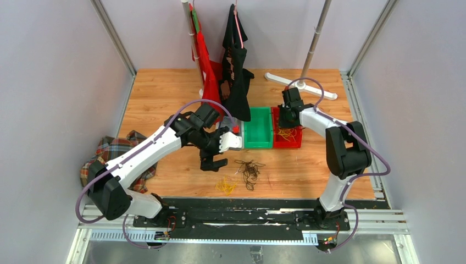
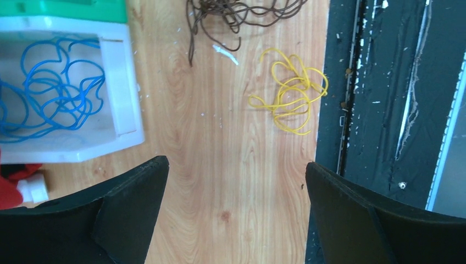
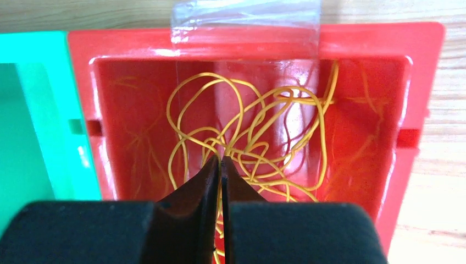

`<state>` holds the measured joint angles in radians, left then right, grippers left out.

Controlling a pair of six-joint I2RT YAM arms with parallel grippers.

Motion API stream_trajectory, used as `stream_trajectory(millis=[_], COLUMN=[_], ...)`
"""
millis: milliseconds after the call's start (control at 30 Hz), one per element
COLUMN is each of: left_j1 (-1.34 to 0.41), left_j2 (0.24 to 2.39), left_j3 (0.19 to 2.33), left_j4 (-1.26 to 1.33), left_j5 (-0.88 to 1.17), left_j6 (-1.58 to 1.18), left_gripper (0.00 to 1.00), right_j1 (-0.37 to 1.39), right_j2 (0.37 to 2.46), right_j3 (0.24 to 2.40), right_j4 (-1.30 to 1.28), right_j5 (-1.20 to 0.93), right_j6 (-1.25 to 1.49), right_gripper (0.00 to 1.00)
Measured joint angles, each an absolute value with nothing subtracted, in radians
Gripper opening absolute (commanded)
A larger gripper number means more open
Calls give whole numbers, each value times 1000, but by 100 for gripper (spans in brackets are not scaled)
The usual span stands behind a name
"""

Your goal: Untangle the cables

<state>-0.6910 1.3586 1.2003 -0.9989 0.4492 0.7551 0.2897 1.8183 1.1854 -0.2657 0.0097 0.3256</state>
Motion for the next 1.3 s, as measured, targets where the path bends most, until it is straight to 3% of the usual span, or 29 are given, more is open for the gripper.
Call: stream_trajectory(millis=[200,433,600,900,1100,1167,1267,1300], left_j1=[-753,-854,-896,-913,-920,-920,-920,-920], left_j2=[1389,1452,1531,1627,1648,1649,1649,1649], left_j3=[1187,1152,1151,1146,1069,1037,1001,998], left_j4=[-999,-1003,-1004,-994,-908,-878,-830,-818], left_j5=[450,453,452,431,419,398,367,355], left_j6=[757,796,882,1118,1175,1179,1169,1158], left_gripper=[100,96,89,54,41,31,6,1], right_j1=[290,291,299,306,307,307,307,307], right_j2=[1661,1382,1262,1171,1133,1128,1124,1123], right_j3=[1163,1076,925,870,865,865,865,865], right_j4=[-279,-228,-207,-215,-220,-226,-235,-238], right_j5=[0,-28,-54,-62,-62,-62,-62,-62], right_j6=[329,346,375,411,423,424,426,427], right_gripper=[44,53,45,18,9,7,3,1])
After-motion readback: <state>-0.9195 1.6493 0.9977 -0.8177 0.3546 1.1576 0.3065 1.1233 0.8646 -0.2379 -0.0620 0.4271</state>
